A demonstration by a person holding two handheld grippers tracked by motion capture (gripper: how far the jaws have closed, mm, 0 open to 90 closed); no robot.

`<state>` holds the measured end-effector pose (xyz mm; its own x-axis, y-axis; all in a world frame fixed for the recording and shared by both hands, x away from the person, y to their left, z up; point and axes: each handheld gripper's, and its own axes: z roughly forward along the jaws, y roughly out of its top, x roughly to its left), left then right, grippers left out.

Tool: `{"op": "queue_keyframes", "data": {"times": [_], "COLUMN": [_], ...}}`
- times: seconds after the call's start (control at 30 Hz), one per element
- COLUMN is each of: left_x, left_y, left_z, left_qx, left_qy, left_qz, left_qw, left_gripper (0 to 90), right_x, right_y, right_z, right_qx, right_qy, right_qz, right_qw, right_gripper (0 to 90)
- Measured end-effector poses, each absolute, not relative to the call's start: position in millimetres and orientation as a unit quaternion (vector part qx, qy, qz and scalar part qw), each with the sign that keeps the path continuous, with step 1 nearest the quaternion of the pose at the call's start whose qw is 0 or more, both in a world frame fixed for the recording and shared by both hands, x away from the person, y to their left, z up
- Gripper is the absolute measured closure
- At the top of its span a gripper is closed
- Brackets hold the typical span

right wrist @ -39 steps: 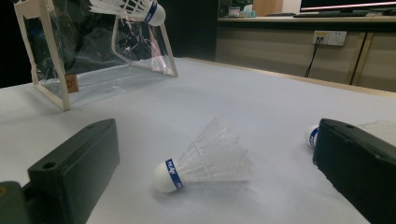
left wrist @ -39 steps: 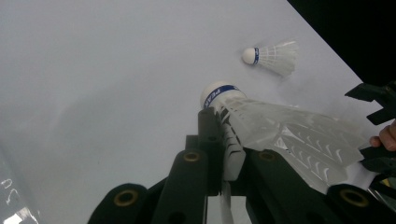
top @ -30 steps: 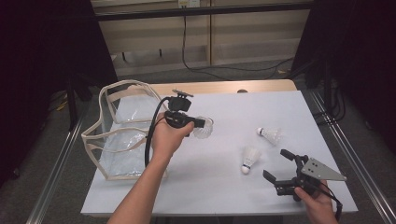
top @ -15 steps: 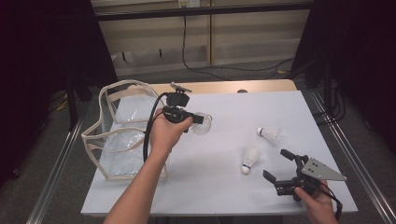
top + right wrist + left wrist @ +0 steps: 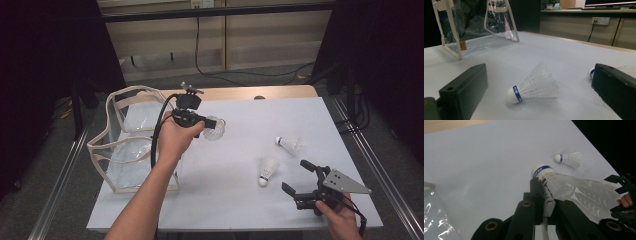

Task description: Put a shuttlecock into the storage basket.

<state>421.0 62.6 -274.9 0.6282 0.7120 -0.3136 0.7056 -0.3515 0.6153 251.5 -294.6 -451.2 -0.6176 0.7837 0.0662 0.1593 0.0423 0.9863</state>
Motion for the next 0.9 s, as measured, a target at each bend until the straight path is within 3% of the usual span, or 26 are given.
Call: {"op": "queue_keyframes", "data": {"times": [0.9], "left_x": [424], "left_y": [71], "left_z": [-254], "left_qx": [0.829], "left_qy": [0.427], "left_qz": [0.006], "left_qw": [0.362], "left_gripper": [88.1], "right_x": [251], "right_y": [-295], "right_z": [-451], "right_qx": [0.350], "right_qy": [0.672], "right_qz": [0.597], "right_qw": [0.262], "right_gripper": [0.3]}}
